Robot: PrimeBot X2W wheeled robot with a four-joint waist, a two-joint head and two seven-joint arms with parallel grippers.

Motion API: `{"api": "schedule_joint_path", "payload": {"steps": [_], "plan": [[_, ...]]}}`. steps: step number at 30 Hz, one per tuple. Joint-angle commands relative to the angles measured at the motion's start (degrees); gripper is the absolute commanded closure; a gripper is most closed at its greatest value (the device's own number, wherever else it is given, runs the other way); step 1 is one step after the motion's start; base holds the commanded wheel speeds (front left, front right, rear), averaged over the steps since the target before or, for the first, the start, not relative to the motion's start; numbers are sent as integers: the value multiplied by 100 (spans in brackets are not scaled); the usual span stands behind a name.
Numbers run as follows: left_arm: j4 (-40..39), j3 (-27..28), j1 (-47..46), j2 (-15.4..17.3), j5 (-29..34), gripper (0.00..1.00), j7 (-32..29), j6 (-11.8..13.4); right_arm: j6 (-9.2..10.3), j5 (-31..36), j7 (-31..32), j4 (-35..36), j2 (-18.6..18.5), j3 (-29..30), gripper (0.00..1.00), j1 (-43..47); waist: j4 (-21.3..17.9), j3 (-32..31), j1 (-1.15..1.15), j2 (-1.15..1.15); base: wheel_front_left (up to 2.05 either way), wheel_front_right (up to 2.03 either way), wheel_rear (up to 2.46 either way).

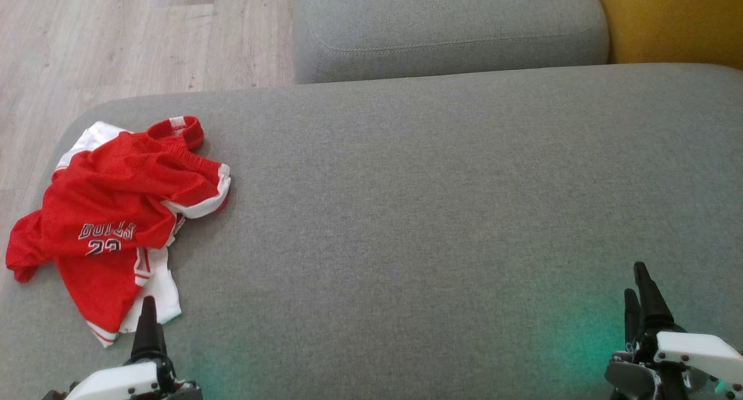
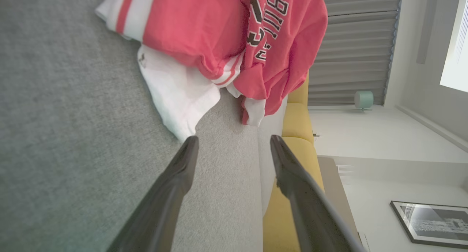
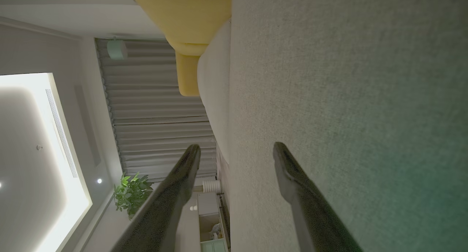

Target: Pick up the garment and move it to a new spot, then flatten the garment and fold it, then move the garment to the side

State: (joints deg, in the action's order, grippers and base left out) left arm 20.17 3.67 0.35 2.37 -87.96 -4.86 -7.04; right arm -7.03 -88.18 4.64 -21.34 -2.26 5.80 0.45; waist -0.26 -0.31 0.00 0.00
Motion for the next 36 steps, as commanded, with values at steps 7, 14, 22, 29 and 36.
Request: {"api": "schedule_joint_path", "payload": {"steps": [7,14,22,29,36], "plan": [[-318,12,-172,23,614,0,168,64,-8,646,-160,295,-20,-123,0,-237,-20,-46,0,0,0,0,0],[-586,-47,-109,24,1308,0,288,208,-10,1240,-279,386,-22,-240,0,-205,-49,-90,0,0,0,0,0],[-740,-183,-2,27,2018,0,424,314,-13,1890,-414,440,-26,-401,0,-145,-71,-165,0,0,0,0,0],[-854,-258,81,29,2556,0,543,381,-16,2420,-532,465,-28,-519,0,-116,-91,-227,0,0,0,0,0],[-967,-374,147,55,3101,0,662,462,-18,2960,-650,502,-31,-649,0,-81,-106,-289,0,0,0,0,0]]}}
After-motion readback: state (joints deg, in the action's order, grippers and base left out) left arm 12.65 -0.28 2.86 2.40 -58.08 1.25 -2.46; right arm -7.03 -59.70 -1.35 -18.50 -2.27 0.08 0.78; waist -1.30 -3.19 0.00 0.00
